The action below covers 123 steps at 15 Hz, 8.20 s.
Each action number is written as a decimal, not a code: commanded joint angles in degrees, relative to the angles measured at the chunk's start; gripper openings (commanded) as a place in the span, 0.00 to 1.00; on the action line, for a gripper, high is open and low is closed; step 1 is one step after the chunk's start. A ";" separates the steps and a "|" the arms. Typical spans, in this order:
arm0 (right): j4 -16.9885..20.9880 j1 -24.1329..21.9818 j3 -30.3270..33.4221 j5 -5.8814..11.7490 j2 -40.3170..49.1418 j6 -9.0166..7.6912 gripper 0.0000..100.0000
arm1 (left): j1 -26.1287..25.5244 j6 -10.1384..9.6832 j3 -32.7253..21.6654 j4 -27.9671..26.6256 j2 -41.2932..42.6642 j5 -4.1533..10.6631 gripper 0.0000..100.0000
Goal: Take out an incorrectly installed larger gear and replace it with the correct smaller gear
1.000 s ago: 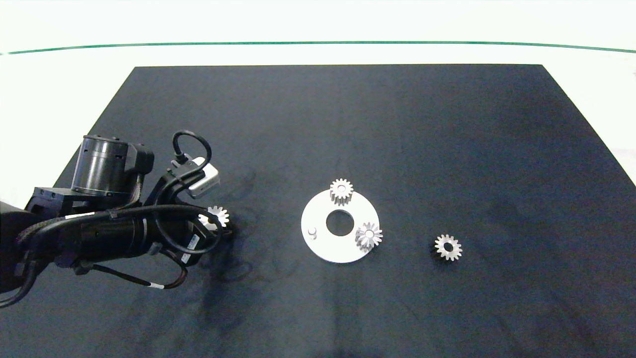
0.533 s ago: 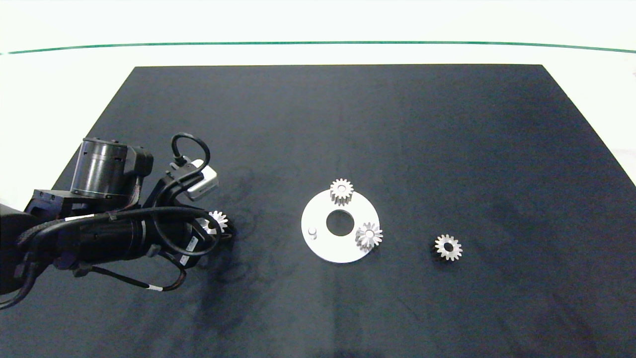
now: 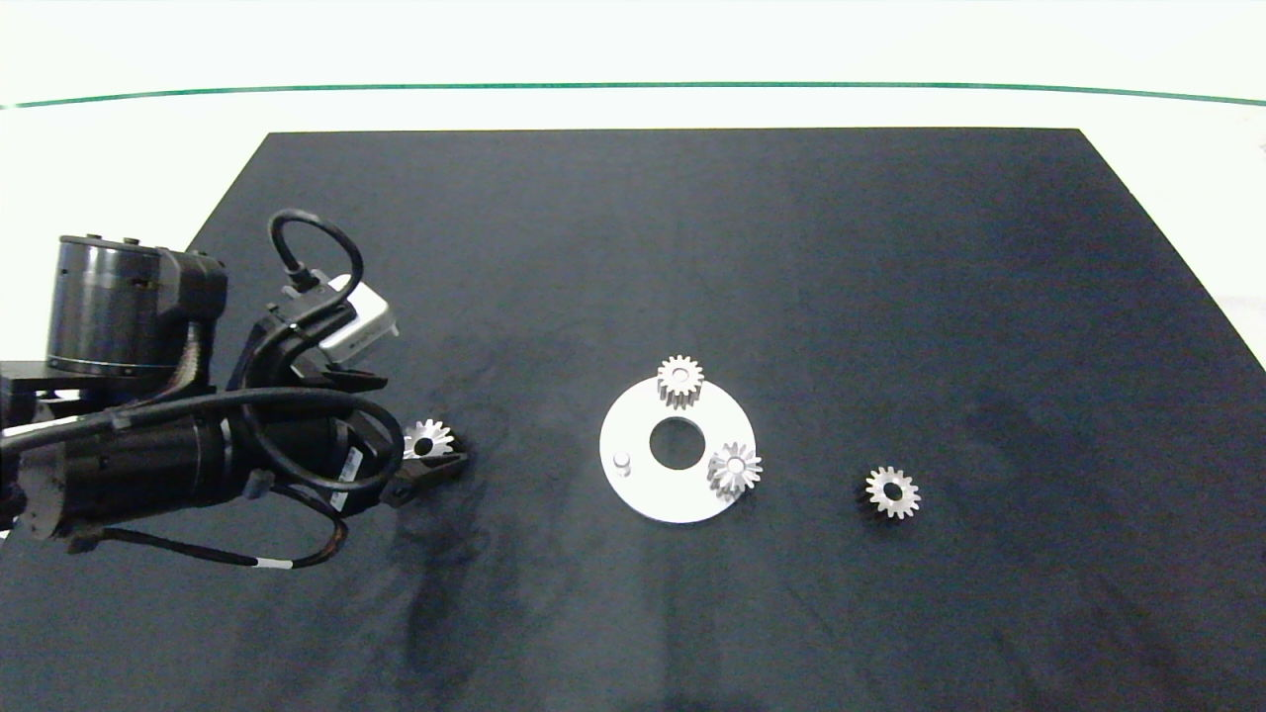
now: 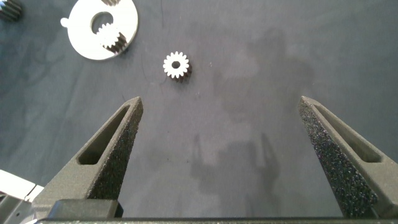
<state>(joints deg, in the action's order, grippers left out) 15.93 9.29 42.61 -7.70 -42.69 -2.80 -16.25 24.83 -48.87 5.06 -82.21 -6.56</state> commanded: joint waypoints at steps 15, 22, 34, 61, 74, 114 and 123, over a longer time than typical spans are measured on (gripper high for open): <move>-0.46 8.99 6.61 2.61 -34.65 -4.23 1.00 | 12.91 -5.94 0.80 -18.24 26.58 -0.74 1.00; -0.20 16.37 12.06 11.48 -40.89 -5.90 1.00 | 11.15 -8.75 0.97 -18.95 28.95 -2.23 1.00; -3.54 21.12 14.61 19.75 -49.86 -8.71 1.00 | 10.63 -11.65 1.24 -15.87 30.80 -4.78 1.00; -5.12 20.95 14.61 19.92 -51.26 -4.32 0.54 | 10.63 -11.82 1.41 -15.96 30.71 -4.78 1.00; -5.21 20.95 14.26 19.83 -51.09 -4.14 0.28 | 10.71 -11.82 1.76 -15.96 30.71 -4.78 1.00; 21.95 41.25 69.10 19.04 -77.81 -3.26 0.28 | 10.63 -17.63 4.58 -15.69 44.86 -4.43 1.00; 23.27 42.83 71.99 20.27 -80.62 -3.52 0.28 | 10.63 -17.71 4.75 -15.69 45.04 -4.34 1.00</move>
<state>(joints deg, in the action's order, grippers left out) 38.89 52.09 114.60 12.53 -123.10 -6.25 -5.62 7.07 -44.12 -10.58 -37.12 -10.85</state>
